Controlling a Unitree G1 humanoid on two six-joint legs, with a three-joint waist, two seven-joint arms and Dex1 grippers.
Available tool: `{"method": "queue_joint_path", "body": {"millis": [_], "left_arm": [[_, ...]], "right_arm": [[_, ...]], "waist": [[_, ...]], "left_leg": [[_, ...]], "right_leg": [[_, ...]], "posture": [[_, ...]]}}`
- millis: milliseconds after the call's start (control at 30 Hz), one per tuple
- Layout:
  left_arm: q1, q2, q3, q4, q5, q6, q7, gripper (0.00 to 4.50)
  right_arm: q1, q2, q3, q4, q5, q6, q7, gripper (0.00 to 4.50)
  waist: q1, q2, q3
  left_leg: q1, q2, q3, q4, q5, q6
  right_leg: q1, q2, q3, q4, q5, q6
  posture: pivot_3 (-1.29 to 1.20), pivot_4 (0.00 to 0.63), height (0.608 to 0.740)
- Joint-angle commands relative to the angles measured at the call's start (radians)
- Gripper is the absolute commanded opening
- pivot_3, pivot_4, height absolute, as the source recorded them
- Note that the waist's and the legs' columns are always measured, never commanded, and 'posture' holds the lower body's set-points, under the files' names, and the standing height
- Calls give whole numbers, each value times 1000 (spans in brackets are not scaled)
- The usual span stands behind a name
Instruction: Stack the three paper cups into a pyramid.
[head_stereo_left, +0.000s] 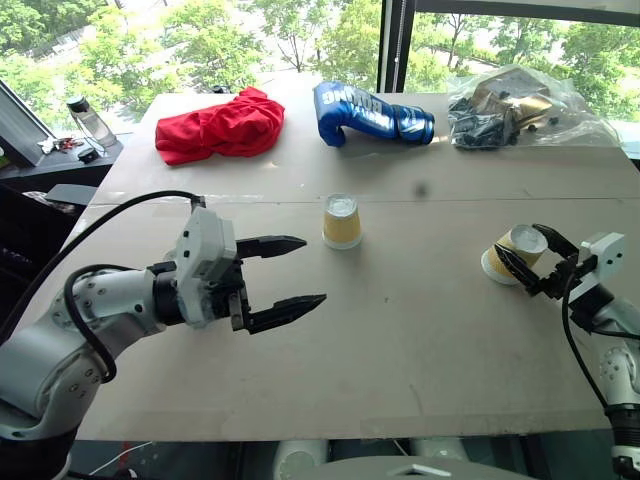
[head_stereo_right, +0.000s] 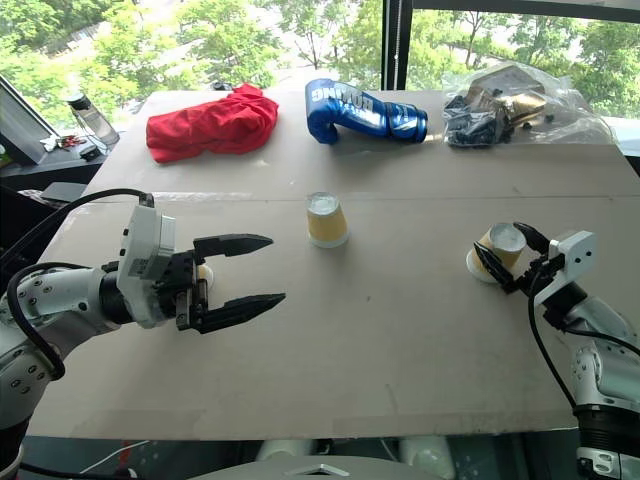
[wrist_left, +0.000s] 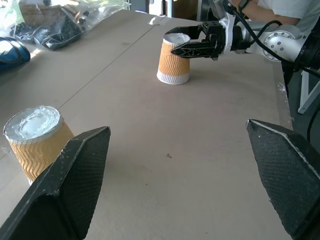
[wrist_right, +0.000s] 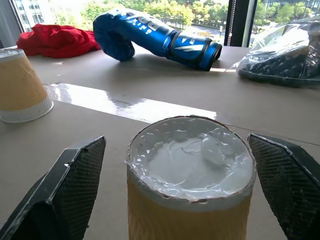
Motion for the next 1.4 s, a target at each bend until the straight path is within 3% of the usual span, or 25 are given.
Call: {"method": "queue_joint_path", "body": {"millis": [33, 300, 467, 500, 967, 1400], "left_arm": [[-3, 4, 37, -36, -24, -5, 3, 4470], [9, -7, 35, -33, -5, -13, 1, 4470], [14, -11, 38, -32, 0, -16, 0, 4500], [15, -11, 38, -32, 0, -17, 0, 4500], [158, -60, 136, -47, -2, -11, 58, 4500], [227, -63, 199, -96, -22, -7, 92, 4500]], "right_arm": [[-18, -7, -1, -28, 9, 14, 7, 4500], [-34, -4, -2, -3, 13, 6, 33, 4500], [-34, -3, -3, -1, 13, 4, 42, 2306], [-34, -3, -4, 0, 13, 3, 43, 2204], [-165, 70, 200, -91, -68, 104, -20, 2204], [-330, 145, 332, -26, -118, 225, -20, 2204]], "waist": [[-1, 0, 0], [-2, -1, 1], [-2, -1, 1], [-2, -1, 1], [-4, -3, 3], [-4, -6, 5]], "left_leg": [[0, 0, 0, 0, 0, 0], [0, 0, 0, 0, 0, 0], [0, 0, 0, 0, 0, 0], [0, 0, 0, 0, 0, 0], [-1, 1, 1, 0, 0, 0], [-3, 1, 1, 1, 0, 0]], "right_leg": [[0, 0, 0, 0, 0, 0], [0, 0, 0, 1, 0, 0], [0, 0, 0, 1, 0, 0], [0, 0, 0, 1, 0, 0], [-4, 1, 1, 5, 0, 0], [-7, 0, 1, 6, 0, 0]], "posture": [[0, 150, 740], [0, 150, 740], [0, 150, 740], [0, 150, 740], [0, 150, 740], [0, 150, 740]]}}
